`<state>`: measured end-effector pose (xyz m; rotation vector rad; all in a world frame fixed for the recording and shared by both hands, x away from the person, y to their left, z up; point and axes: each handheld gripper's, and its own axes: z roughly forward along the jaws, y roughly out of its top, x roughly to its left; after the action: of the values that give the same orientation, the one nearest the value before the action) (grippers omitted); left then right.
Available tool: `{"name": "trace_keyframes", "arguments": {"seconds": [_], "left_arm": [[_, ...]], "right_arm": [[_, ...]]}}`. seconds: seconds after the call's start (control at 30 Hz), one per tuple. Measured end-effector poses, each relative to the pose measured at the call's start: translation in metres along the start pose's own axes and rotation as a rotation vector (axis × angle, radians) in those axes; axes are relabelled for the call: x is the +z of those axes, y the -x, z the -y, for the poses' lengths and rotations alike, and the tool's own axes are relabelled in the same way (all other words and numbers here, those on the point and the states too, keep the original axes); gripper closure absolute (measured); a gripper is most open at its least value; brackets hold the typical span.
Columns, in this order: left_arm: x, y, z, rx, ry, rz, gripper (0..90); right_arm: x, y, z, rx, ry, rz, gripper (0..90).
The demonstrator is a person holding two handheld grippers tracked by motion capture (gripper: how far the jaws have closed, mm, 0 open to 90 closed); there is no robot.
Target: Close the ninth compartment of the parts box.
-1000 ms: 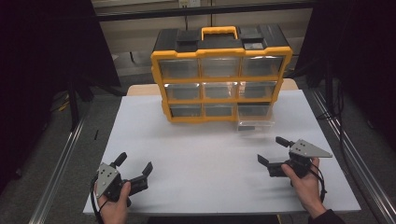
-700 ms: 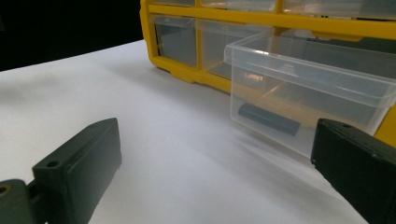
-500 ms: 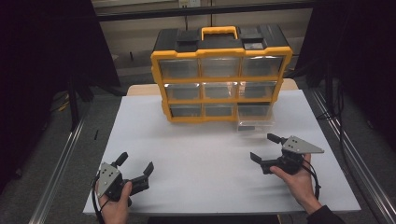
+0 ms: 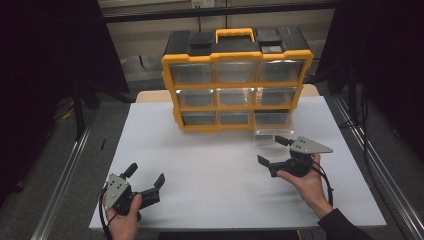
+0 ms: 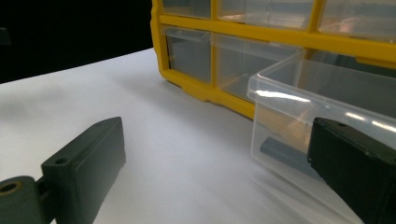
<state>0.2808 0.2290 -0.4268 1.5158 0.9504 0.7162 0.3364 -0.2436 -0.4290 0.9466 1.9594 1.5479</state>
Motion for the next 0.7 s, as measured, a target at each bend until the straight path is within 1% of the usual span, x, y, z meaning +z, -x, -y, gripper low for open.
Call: {"name": "trace_keyframes", "arguments": {"seconds": [0.07, 0.17, 0.23, 0.3, 0.37, 0.43, 0.47, 0.5, 0.53, 0.57, 0.6, 0.63, 0.7], "left_arm": [[0.0, 0.0, 0.0, 0.004, -0.002, -0.001, 2.3], [0.0, 0.0, 0.0, 0.002, 0.0, 0.0, 2.3], [0.0, -0.001, 0.0, 0.003, -0.002, -0.002, 2.3], [0.0, 0.0, 0.0, -0.001, -0.001, -0.001, 2.3], [-0.001, -0.001, 0.0, 0.008, -0.004, 0.0, 2.3], [-0.001, 0.0, 0.0, 0.005, 0.0, -0.001, 2.3], [-0.001, -0.001, 0.0, 0.005, 0.0, 0.0, 2.3], [0.0, 0.0, 0.0, 0.002, -0.001, 0.001, 2.3], [0.0, 0.0, 0.0, 0.004, -0.001, 0.002, 2.2], [0.0, 0.0, 0.0, 0.006, -0.002, 0.002, 2.3], [0.0, 0.0, 0.0, 0.003, 0.001, 0.003, 2.3], [0.0, 0.0, 0.0, 0.002, 0.001, 0.003, 2.3], [0.0, 0.0, 0.0, 0.009, -0.004, 0.001, 2.3]], "right_arm": [[0.003, 0.0, -0.002, 0.003, 0.011, -0.012, 5.3], [0.008, 0.0, -0.003, -0.006, -0.003, -0.016, 6.5], [0.011, 0.0, -0.004, 0.001, -0.006, -0.04, 9.9], [0.015, 0.0, -0.007, 0.008, -0.006, -0.055, 11.2], [0.019, 0.001, -0.008, 0.004, -0.007, -0.062, 13.3], [0.022, 0.001, -0.005, 0.006, -0.015, -0.073, 15.4], [0.022, 0.001, -0.004, 0.001, -0.021, -0.076, 18.1], [0.021, 0.002, -0.003, -0.022, -0.021, -0.07, 23.2], [0.021, 0.004, -0.003, -0.029, -0.019, -0.074, 24.8], [0.02, 0.005, -0.004, -0.018, -0.016, -0.07, 23.8], [0.019, 0.007, -0.004, -0.014, -0.015, -0.064, 24.9], [0.019, 0.009, -0.004, -0.013, -0.014, -0.067, 26.9], [0.018, 0.011, -0.003, -0.01, -0.013, -0.067, 30.2]]}}
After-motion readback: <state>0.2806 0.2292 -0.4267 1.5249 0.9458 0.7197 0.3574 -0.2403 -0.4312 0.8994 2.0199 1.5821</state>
